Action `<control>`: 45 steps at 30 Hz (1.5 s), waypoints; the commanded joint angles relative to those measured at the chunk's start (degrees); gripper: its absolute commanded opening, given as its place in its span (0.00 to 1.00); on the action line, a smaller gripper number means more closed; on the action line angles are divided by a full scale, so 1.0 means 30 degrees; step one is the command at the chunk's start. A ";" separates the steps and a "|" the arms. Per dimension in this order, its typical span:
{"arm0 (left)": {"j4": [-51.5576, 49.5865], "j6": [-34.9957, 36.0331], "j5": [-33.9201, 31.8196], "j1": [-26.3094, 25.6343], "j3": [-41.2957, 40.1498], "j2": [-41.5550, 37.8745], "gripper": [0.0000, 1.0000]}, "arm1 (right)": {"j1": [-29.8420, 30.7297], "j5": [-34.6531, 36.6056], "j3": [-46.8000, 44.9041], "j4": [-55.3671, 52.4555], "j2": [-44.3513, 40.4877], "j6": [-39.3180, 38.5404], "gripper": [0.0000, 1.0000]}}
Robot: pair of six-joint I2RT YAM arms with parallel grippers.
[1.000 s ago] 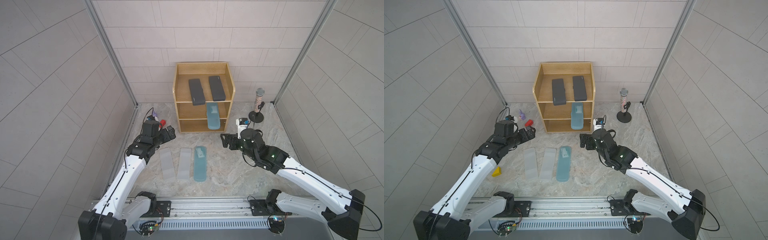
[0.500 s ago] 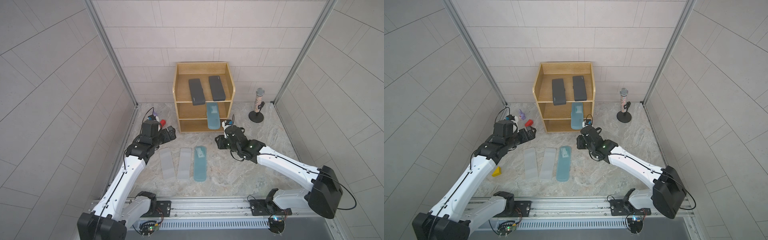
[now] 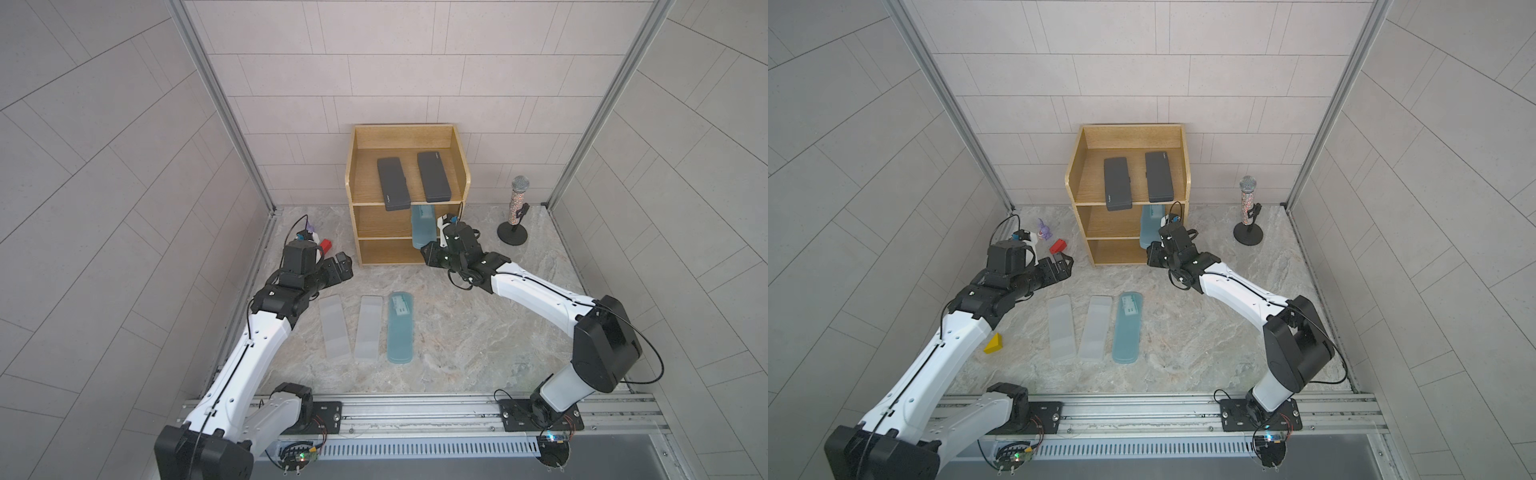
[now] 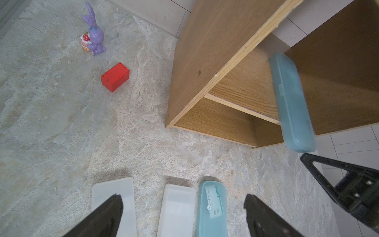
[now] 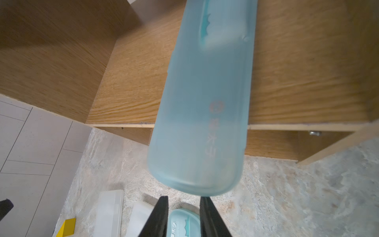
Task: Place the pencil cases on the shelf according to color
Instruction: Place the pencil case on the shelf, then pick up the pencil case from the center of the board.
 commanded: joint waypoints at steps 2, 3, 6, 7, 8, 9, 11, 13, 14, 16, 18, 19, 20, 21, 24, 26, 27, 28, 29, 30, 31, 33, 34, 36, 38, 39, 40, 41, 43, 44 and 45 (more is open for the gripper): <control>0.0168 -0.0100 0.0340 0.0034 -0.0063 -0.0015 1.00 | -0.0186 -0.0265 0.0081 0.0456 0.0033 -0.0036 0.38; 0.0104 -0.0107 0.0292 0.0031 -0.0063 -0.0039 1.00 | -0.0173 -0.0418 -0.0159 0.0579 -0.0178 0.0024 0.43; -0.0019 -0.0409 0.0180 -0.0026 -0.0242 -0.0182 1.00 | 0.0042 -0.0293 -0.1233 0.0756 -0.1247 0.0083 0.62; -0.0052 -0.0576 0.0283 -0.0021 -0.0347 -0.0230 1.00 | 0.0188 -0.0043 -0.1596 0.0594 -0.1649 0.0038 0.70; -0.0087 -0.0697 0.0480 -0.0038 -0.0536 -0.0281 1.00 | 0.0382 0.0277 -0.2026 0.0249 -0.2170 -0.0043 0.78; -0.0186 -0.0851 0.0597 -0.0059 -0.0733 -0.0373 1.00 | 0.0610 0.0678 -0.2413 -0.0164 -0.2690 -0.0048 0.83; -0.0379 -0.1112 0.0621 -0.0126 -0.1187 -0.0770 1.00 | 0.1205 0.1647 -0.3234 -0.0879 -0.3738 0.0154 0.90; -0.0469 -0.1389 0.0604 -0.0178 -0.1776 -0.1294 1.00 | 0.2068 0.2739 -0.3967 -0.1622 -0.4640 0.0350 0.98; -0.0547 -0.1523 0.0575 -0.0197 -0.2091 -0.1611 1.00 | 0.2656 0.3528 -0.4282 -0.2216 -0.5035 0.0593 1.00; -0.0849 -0.1694 0.0488 -0.0250 -0.2547 -0.2051 1.00 | 0.3894 0.4769 -0.4883 -0.2875 -0.5566 0.1165 1.00; -0.1269 -0.1838 0.0451 -0.0310 -0.2852 -0.2255 1.00 | 0.5379 0.5853 -0.5433 -0.3282 -0.5817 0.1975 1.00; -0.1289 -0.1906 0.0597 -0.0366 -0.2972 -0.2316 1.00 | 0.6037 0.6206 -0.5582 -0.3414 -0.5794 0.2333 1.00; -0.1366 -0.1970 0.0641 -0.0453 -0.3076 -0.2325 1.00 | 0.6815 0.6723 -0.5729 -0.3601 -0.5700 0.2818 1.00; -0.1484 -0.1997 0.0575 -0.0539 -0.3210 -0.2256 1.00 | 0.7547 0.7044 -0.5838 -0.3729 -0.5517 0.3362 1.00; -0.1373 -0.2468 0.0512 -0.0904 -0.3825 -0.1758 1.00 | 0.9164 0.7083 -0.6091 -0.3487 -0.4460 0.4802 1.00; -0.1174 -0.2590 0.0382 -0.1509 -0.4042 -0.1239 1.00 | 1.0077 0.7082 -0.6243 -0.2896 -0.3425 0.5450 1.00; -0.1172 -0.2594 0.0036 -0.1897 -0.4076 -0.1058 1.00 | 1.0497 0.7068 -0.6175 -0.2663 -0.2835 0.5734 1.00; -0.1135 -0.2634 -0.0291 -0.2146 -0.4123 -0.0929 1.00 | 1.0795 0.7068 -0.6097 -0.2519 -0.2311 0.6020 1.00; -0.1102 -0.2727 -0.0587 -0.2325 -0.4207 -0.0916 1.00 | 1.1131 0.7061 -0.5974 -0.2278 -0.1709 0.6235 1.00; -0.0938 -0.2779 -0.0616 -0.2341 -0.4362 -0.0927 1.00 | 1.1384 0.7064 -0.5833 -0.2038 -0.1209 0.6361 1.00; -0.0734 -0.2835 -0.0606 -0.2357 -0.4527 -0.1023 1.00 | 1.1673 0.6984 -0.5620 -0.1824 -0.0565 0.6479 1.00; -0.0666 -0.2810 -0.0745 -0.2356 -0.4670 -0.1140 1.00 | 1.2015 0.6980 -0.4877 -0.2251 0.0512 0.6585 1.00; -0.0753 -0.2745 -0.0889 -0.2367 -0.4665 -0.1220 1.00 | 1.2109 0.6980 -0.4407 -0.2703 0.1050 0.6602 1.00; -0.0907 -0.2751 -0.1184 -0.2365 -0.4754 -0.1436 1.00 | 1.2239 0.7024 -0.3787 -0.3280 0.1917 0.6580 1.00; -0.0837 -0.2875 -0.1130 -0.2372 -0.4916 -0.1662 1.00 | 1.2275 0.6980 -0.3480 -0.3531 0.2522 0.6574 1.00; -0.0792 -0.2913 -0.1089 -0.2374 -0.4973 -0.1678 1.00 | 1.2296 0.6980 -0.3438 -0.3584 0.2696 0.6543 1.00; -0.0820 -0.2955 -0.1023 -0.2367 -0.4987 -0.1666 1.00 | 1.2302 0.7056 -0.3452 -0.3759 0.2846 0.6529 1.00; -0.0835 -0.2992 -0.0996 -0.2367 -0.5040 -0.1662 1.00 | 1.2286 0.7279 -0.3474 -0.4092 0.2919 0.6643 1.00; -0.0821 -0.3083 -0.0964 -0.2367 -0.5138 -0.1688 1.00 | 1.2275 0.7547 -0.3781 -0.4342 0.2884 0.6776 1.00; -0.0821 -0.3136 -0.0966 -0.2401 -0.5215 -0.1664 1.00 | 1.2248 0.7591 -0.4033 -0.4368 0.2830 0.6872 1.00; -0.0803 -0.3175 -0.0975 -0.2465 -0.5231 -0.1633 1.00 | 1.2214 0.7595 -0.4268 -0.4379 0.2780 0.6880 1.00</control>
